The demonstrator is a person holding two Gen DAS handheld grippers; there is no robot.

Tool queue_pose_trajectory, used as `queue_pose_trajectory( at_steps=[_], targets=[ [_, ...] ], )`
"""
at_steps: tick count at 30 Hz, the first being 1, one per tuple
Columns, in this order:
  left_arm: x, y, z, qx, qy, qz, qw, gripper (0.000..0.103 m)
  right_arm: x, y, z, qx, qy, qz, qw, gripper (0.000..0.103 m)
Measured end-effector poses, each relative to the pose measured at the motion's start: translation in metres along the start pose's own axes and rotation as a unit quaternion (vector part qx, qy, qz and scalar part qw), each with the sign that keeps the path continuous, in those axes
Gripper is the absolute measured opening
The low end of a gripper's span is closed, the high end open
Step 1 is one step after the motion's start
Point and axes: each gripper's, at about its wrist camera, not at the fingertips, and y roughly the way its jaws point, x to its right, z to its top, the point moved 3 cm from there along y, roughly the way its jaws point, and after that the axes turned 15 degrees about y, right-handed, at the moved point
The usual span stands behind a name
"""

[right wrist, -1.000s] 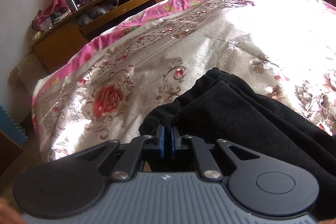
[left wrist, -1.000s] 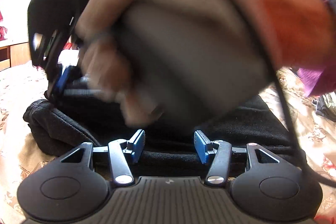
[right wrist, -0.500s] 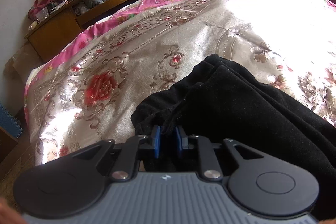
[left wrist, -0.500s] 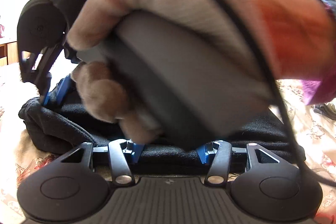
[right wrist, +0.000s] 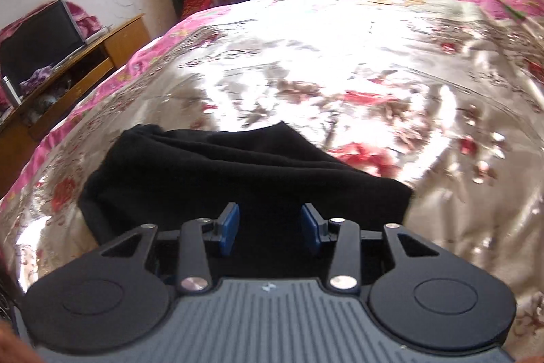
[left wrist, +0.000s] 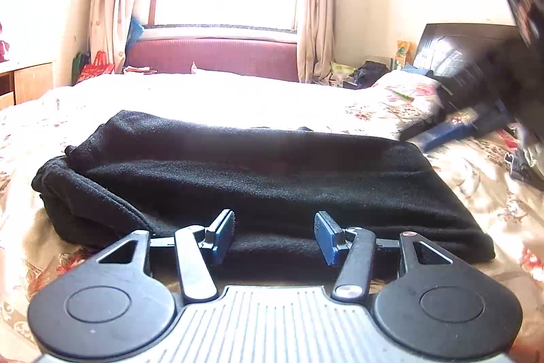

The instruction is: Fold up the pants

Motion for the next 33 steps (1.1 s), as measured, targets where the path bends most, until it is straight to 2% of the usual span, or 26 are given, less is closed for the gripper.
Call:
queue_pose_trajectory(
  at_steps=[3,6,9,11,15,16,17,18,20,21,23,25,26,27,28,29,31,33],
  targets=[
    [0.005,0.000,0.009,-0.005,0.000,0.011,0.9999,0.066,0.052,0.006,0.000,-0.019,0.089,0.023,0.996,0.047],
    [0.008,-0.010,0.023,-0.013,0.026,0.032,0.9991,0.066,0.078,0.023,-0.004,-0.031,0.142,0.069,0.987,0.048],
    [0.011,-0.013,0.029,-0.026,0.032,0.028,0.9988,0.066,0.087,0.045,-0.006,-0.060,0.170,0.122,0.976,0.052],
    [0.013,-0.010,0.033,-0.038,0.043,0.021,0.9981,0.066,0.088,0.060,-0.005,-0.064,0.172,0.150,0.972,0.058],
    [0.025,0.002,0.052,-0.043,0.078,0.018,0.9958,0.067,0.085,0.074,0.004,-0.081,0.199,0.186,0.959,0.061],
    [0.028,0.005,0.057,-0.041,0.084,0.017,0.9955,0.067,0.083,0.072,0.004,-0.082,0.204,0.192,0.956,0.054],
    [0.030,0.009,0.061,-0.040,0.089,0.016,0.9951,0.067,0.081,0.068,0.005,-0.081,0.211,0.209,0.951,0.040],
    [0.031,0.013,0.064,-0.040,0.095,0.016,0.9945,0.067,0.082,0.063,0.006,-0.079,0.219,0.232,0.944,0.035],
    [0.032,0.022,0.071,-0.042,0.110,0.015,0.9930,0.067,0.087,0.058,0.007,-0.073,0.234,0.264,0.933,0.033],
    [0.032,0.027,0.072,-0.046,0.114,0.012,0.9924,0.067,0.091,0.062,0.006,-0.074,0.241,0.272,0.929,0.035],
    [0.032,0.040,0.072,-0.057,0.117,0.005,0.9915,0.067,0.095,0.083,0.005,-0.094,0.264,0.254,0.926,0.045],
    [0.034,0.051,0.071,-0.070,0.120,0.000,0.9903,0.067,0.089,0.100,0.003,-0.107,0.275,0.261,0.919,0.054],
    [0.035,0.056,0.070,-0.075,0.122,-0.001,0.9897,0.067,0.083,0.104,0.003,-0.096,0.264,0.259,0.924,0.055],
    [0.036,0.061,0.067,-0.083,0.125,-0.001,0.9886,0.067,0.076,0.105,0.004,-0.091,0.250,0.251,0.931,0.054],
    [0.036,0.065,0.066,-0.090,0.128,0.000,0.9877,0.067,0.072,0.106,0.006,-0.093,0.243,0.243,0.934,0.043],
    [0.037,0.070,0.064,-0.100,0.131,0.001,0.9863,0.067,0.072,0.106,0.008,-0.099,0.247,0.243,0.933,0.030],
    [0.039,0.074,0.061,-0.114,0.134,-0.003,0.9844,0.067,0.081,0.097,0.011,-0.106,0.262,0.258,0.924,0.023],
    [0.044,0.074,0.061,-0.119,0.134,-0.016,0.9837,0.068,0.092,0.086,0.012,-0.111,0.264,0.260,0.922,0.019]
  ],
)
